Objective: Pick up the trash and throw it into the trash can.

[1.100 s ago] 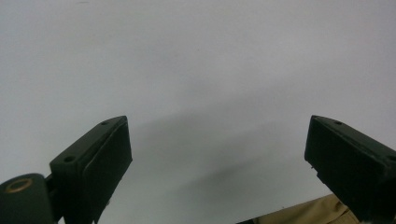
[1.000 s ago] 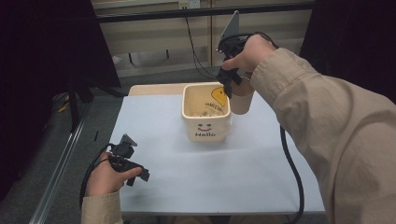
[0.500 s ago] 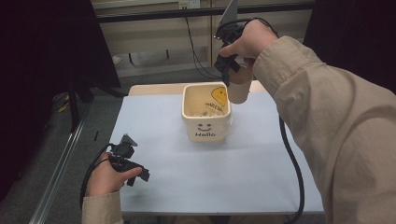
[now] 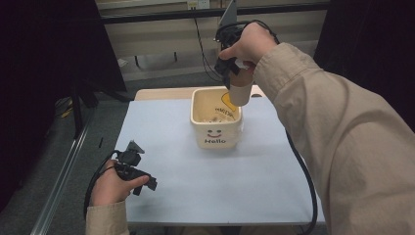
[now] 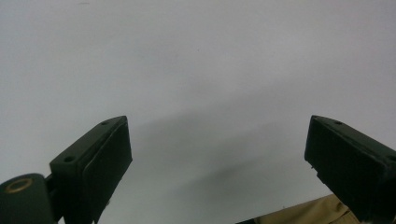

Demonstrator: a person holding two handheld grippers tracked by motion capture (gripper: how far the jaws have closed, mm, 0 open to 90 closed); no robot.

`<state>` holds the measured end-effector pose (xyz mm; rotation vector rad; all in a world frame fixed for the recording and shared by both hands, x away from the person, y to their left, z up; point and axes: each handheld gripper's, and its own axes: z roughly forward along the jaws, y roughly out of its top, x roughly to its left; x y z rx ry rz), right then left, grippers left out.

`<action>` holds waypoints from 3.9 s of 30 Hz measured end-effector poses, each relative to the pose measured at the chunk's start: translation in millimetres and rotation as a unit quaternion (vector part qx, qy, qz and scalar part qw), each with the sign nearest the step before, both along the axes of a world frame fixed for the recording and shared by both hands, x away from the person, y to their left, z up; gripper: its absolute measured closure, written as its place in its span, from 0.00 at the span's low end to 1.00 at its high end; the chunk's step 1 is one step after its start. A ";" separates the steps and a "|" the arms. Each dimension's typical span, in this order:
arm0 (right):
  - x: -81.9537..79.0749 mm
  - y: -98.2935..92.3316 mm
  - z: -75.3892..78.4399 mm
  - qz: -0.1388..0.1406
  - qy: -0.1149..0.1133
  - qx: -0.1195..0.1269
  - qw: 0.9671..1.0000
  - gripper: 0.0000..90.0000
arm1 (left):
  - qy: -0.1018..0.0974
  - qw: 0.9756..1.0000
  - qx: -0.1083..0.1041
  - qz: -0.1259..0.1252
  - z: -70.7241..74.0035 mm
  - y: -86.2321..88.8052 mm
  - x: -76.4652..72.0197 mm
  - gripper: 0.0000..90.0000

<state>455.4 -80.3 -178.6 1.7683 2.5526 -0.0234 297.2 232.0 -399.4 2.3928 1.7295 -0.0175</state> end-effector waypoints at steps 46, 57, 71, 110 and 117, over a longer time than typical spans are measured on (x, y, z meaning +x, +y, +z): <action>21.5 29.3 -65.4 0.027 -0.013 0.008 1.000 0.20 | -0.002 1.000 0.004 -0.016 1.2 -1.4 0.1 0.08; 21.5 25.6 -61.5 0.019 -0.017 0.012 1.000 0.12 | -0.004 1.000 0.006 -0.020 2.3 -0.7 -0.2 0.08; 13.5 15.4 -26.8 0.010 -0.023 0.015 1.000 0.11 | -0.012 1.000 0.000 -0.008 2.9 -2.2 -1.8 0.08; -51.9 -60.4 -16.7 0.010 -0.054 -0.006 0.998 0.09 | -0.006 1.000 0.008 -0.028 3.1 -7.1 -3.1 0.08; -70.8 -82.3 -45.1 0.009 -0.049 -0.023 0.999 0.09 | -0.014 1.000 0.006 -0.022 7.1 -7.7 -5.9 0.08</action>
